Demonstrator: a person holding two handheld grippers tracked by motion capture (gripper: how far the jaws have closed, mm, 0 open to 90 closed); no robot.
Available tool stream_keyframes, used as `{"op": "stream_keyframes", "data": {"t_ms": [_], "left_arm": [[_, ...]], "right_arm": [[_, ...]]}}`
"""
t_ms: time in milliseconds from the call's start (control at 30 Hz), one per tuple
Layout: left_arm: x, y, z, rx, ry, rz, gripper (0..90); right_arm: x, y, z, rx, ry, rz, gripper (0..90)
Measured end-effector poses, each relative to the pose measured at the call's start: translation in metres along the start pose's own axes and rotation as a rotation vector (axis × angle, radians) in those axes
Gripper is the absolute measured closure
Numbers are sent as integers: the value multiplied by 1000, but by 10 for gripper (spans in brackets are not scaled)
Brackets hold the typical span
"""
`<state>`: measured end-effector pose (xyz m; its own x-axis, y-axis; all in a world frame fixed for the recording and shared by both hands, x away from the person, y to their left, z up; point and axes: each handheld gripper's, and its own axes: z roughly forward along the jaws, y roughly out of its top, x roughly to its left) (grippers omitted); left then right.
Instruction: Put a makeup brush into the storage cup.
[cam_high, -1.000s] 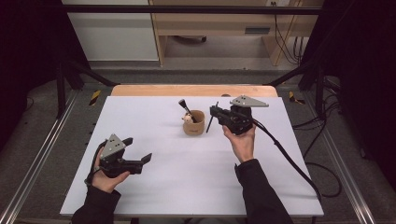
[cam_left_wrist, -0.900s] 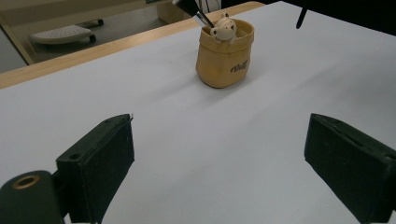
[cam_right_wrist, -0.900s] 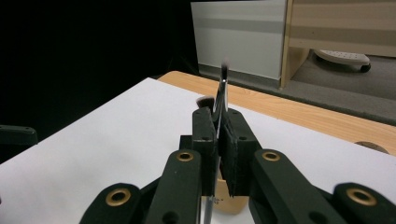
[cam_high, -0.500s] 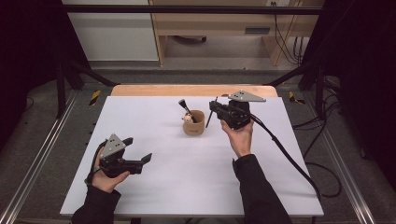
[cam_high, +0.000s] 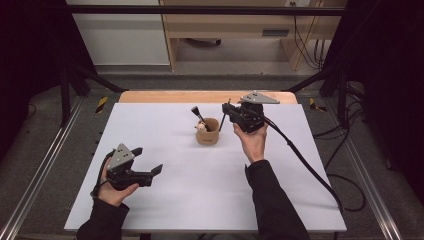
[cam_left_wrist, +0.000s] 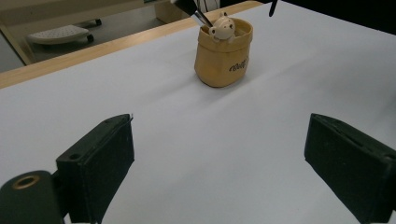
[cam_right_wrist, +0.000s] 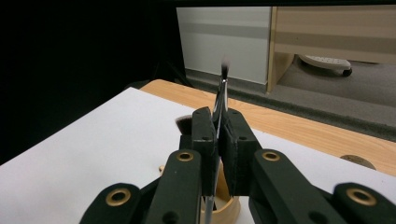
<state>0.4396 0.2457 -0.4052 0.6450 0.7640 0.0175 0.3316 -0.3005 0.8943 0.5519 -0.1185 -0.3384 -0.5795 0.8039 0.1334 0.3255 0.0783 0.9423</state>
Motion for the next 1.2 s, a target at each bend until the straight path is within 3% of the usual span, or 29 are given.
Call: {"op": "stream_keyframes", "data": {"t_ms": [667, 1200], "left_arm": [[0, 1, -1, -8, -10, 3, 76], [0, 1, -1, -8, -12, 8, 76]], "right_arm": [[-4, 4, 24, -7, -32, 6, 849], [-5, -3, 40, 4, -34, 13, 849]]}}
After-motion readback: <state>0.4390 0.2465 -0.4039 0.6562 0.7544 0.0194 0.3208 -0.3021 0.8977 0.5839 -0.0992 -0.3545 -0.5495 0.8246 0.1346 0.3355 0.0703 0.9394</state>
